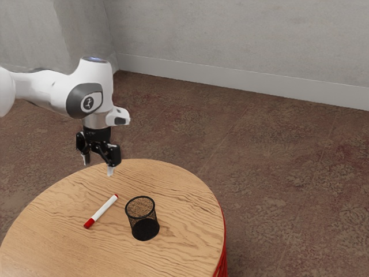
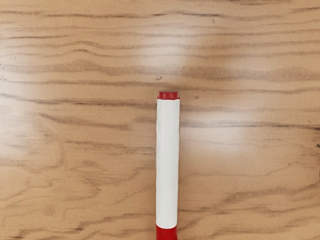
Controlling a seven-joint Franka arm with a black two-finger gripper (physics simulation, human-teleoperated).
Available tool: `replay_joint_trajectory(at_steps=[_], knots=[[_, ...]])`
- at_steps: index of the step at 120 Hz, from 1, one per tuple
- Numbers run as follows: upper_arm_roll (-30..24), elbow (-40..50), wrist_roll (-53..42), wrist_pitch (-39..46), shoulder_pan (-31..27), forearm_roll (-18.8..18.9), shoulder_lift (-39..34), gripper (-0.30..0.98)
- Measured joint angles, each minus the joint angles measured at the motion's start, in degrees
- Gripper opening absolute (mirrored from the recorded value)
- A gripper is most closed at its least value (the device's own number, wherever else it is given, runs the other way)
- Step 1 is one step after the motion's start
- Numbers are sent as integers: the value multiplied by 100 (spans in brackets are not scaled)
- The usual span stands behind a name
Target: Put the marker into the pen holder.
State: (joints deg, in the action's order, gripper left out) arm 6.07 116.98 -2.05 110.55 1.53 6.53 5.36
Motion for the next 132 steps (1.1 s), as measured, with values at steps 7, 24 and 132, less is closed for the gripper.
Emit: replay_joint_trajectory(at_steps=[7, 24, 132], knots=[[4, 198, -17, 389, -260, -48, 17, 68], [23, 725, -53, 1137, -313, -179, -25, 69], [43, 1819, 8, 3273, -298, -197, 514, 69]])
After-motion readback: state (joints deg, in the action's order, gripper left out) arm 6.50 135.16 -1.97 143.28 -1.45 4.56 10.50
